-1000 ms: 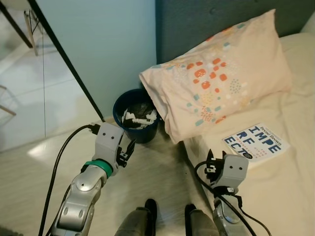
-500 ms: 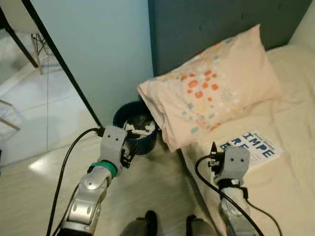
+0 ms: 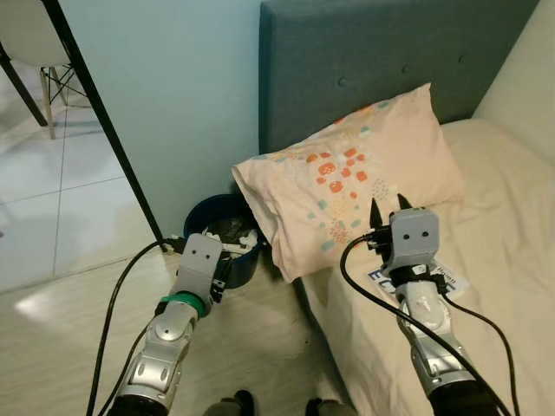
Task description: Clean up the room
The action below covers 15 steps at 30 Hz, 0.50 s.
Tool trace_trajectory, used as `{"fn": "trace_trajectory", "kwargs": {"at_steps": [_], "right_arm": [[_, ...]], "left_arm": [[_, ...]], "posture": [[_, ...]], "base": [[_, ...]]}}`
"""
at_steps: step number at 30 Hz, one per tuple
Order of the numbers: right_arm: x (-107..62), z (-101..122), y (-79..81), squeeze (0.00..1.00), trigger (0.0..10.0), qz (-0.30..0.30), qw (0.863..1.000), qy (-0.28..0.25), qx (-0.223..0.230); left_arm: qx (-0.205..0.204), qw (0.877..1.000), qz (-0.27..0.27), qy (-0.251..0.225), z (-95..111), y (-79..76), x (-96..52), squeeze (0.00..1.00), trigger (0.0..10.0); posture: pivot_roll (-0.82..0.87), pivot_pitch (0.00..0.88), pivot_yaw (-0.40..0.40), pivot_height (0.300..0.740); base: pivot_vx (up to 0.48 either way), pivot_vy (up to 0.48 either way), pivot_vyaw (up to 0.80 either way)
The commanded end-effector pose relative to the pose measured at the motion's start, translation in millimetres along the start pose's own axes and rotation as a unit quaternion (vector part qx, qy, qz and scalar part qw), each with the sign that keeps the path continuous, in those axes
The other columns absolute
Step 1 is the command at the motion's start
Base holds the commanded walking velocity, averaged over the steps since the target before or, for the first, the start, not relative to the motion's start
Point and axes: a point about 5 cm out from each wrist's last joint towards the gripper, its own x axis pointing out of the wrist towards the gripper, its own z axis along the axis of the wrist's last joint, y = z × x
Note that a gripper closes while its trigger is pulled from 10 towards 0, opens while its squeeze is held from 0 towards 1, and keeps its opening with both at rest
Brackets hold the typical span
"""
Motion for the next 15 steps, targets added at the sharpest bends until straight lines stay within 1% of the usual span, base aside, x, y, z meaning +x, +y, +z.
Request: {"fn": "trace_trajectory", "kwargs": {"at_steps": [1, 2, 3, 7, 8, 11, 15], "right_arm": [[-4.9, -11, 5.1, 0.0, 10.0, -0.001, 0.999, 0.034, 0.024], [-4.9, -11, 5.1, 0.0, 10.0, -0.001, 0.999, 0.034, 0.024], [-6.3, -13, 10.0, 0.0, 10.0, 0.001, 0.999, 0.041, 0.03], [-10.5, -17, 14.4, 0.0, 10.0, 0.0, 0.998, 0.055, 0.037], [-13.9, -20, 14.1, 0.0, 10.0, -0.001, 0.997, 0.06, 0.039], [-16.6, -21, 12.6, 0.0, 10.0, -0.002, 0.997, 0.064, 0.04], [-21.7, -25, 4.7, 0.0, 10.0, -0.009, 0.996, 0.073, 0.046]], "left_arm": [[-0.002, 1.0, 0.012, -0.001, -4, 5.1, 1.0, 0.0, 10.0], [-0.002, 1.0, 0.012, -0.001, -4, 5.1, 1.0, 0.0, 10.0], [-0.002, 1.0, 0.015, -0.006, -2, 7.8, 2.8, 0.0, 10.0], [0.001, 1.0, 0.014, -0.021, 2, 9.1, 6.5, 0.0, 10.0], [-0.001, 0.999, 0.014, -0.029, 6, 8.9, 8.0, 0.0, 10.0], [-0.002, 0.999, 0.014, -0.036, 9, 7.9, 9.2, 0.0, 10.0], [-0.009, 0.999, 0.005, -0.05, 15, -0.5, 10.4, 0.0, 10.0]], "posture": [[-0.15, 0.036, 0.025, 0.725], [-0.15, 0.036, 0.025, 0.725], [-0.16, 0.036, 0.025, 0.725], [-0.16, 0.034, 0.025, 0.725], [-0.17, 0.032, 0.03, 0.725], [-0.17, 0.033, 0.033, 0.725], [-0.17, 0.035, 0.045, 0.725]], "base": [[0.0, 0.0, 0.0], [0.0, 0.0, 0.0], [0.0, 0.0, 0.0], [0.0, 0.0, 0.0], [0.0, 0.0, 0.0], [0.0, 0.0, 0.0], [0.0, 0.0, 0.0]]}}
